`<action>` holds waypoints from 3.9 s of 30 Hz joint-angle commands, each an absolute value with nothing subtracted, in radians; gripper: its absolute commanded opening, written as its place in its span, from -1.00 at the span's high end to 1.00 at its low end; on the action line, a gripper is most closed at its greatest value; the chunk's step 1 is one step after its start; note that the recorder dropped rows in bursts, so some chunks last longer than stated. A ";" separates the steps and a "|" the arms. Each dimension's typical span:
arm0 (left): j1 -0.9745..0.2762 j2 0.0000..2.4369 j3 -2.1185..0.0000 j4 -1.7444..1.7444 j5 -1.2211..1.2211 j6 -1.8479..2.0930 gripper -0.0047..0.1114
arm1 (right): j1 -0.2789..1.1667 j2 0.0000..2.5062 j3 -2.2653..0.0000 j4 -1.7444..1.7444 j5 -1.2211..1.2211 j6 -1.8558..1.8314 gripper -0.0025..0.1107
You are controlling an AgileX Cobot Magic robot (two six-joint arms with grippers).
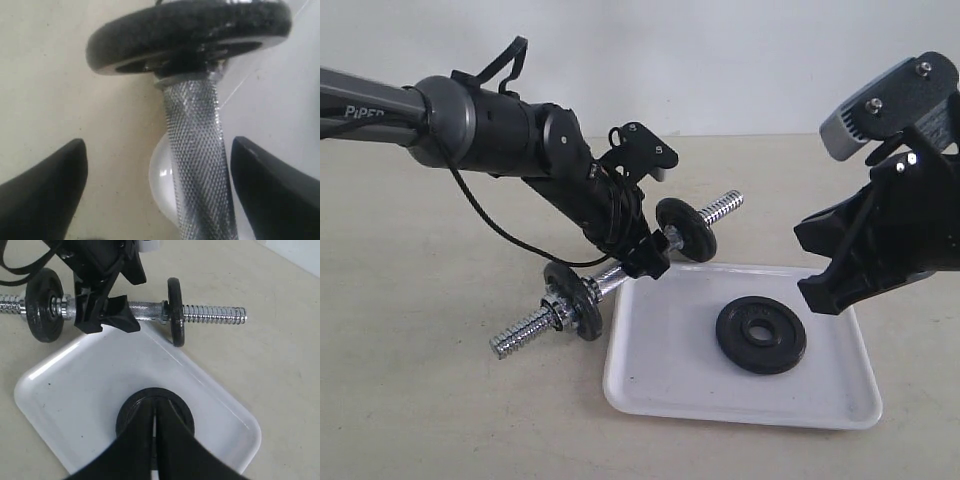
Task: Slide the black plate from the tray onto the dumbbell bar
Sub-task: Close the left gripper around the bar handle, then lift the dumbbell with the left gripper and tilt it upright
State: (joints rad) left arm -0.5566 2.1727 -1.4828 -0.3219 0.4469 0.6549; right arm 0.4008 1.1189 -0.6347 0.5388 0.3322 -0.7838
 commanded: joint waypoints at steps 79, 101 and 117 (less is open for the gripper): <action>-0.559 1.994 -1.490 -0.381 0.506 0.711 0.84 | 0.404 1.119 -0.641 0.538 0.318 -0.784 0.96; -0.557 1.822 -1.299 -0.339 0.504 0.707 0.84 | 0.404 1.119 -0.641 0.536 0.319 -0.784 0.96; -0.545 1.596 -1.029 -0.343 0.357 0.651 0.84 | 0.404 1.119 -0.641 0.536 0.372 -0.784 0.96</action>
